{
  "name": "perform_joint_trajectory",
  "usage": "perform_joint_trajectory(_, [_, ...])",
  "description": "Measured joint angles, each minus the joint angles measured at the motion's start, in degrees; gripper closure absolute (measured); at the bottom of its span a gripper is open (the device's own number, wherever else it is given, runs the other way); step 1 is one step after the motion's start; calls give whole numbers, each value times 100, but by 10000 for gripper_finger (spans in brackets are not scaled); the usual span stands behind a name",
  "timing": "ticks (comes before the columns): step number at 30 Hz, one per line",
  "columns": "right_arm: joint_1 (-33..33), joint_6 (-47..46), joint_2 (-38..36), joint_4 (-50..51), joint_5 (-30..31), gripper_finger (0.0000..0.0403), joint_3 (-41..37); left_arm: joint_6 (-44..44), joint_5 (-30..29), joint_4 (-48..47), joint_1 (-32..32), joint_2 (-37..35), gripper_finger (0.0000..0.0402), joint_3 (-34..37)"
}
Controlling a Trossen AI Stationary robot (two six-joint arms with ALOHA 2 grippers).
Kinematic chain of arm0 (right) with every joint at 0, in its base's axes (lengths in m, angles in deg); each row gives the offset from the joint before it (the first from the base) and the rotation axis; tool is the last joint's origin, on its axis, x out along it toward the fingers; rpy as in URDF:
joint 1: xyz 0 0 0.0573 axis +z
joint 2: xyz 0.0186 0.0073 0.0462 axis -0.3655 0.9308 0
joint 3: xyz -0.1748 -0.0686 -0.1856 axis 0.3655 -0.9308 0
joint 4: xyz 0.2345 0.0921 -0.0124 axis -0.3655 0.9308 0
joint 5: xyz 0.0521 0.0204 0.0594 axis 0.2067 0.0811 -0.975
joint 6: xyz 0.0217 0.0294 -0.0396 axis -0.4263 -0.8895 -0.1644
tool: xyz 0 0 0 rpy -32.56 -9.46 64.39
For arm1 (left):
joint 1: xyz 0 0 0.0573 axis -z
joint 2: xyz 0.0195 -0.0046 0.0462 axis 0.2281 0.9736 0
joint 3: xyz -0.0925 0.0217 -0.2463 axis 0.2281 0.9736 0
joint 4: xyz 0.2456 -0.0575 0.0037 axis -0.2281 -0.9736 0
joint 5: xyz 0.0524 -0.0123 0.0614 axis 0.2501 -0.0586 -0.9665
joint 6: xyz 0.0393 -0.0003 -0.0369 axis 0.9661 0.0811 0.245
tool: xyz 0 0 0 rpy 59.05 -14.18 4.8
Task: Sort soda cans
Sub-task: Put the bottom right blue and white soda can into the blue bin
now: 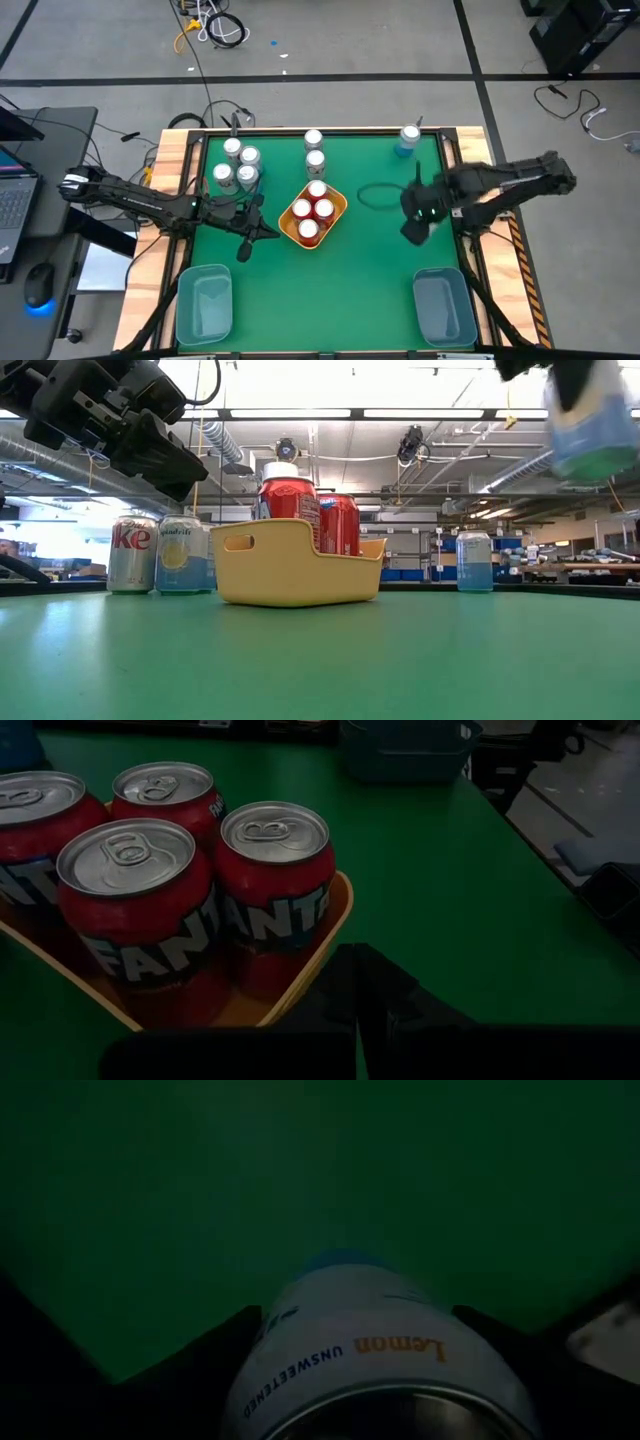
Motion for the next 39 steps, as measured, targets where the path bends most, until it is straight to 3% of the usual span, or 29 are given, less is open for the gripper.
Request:
perform_joint_trajectory(8, [1916,-2166,224,-48,-234,119,-10,2,-2,-5,0,0,401,0])
perform_joint_trajectory(16, [3052,-3039,773,-466,-274,119,-17,130,-103,-14,2,0,402,0])
perform_joint_trajectory(28, [3024,-2404,2099,-565,-617,119,-21,160,-118,-173,2,0,402,0])
perform_joint_trajectory(39, [2325,-1795,2249,-757,307,119,-307,158,-152,-153,2,-2,402,0])
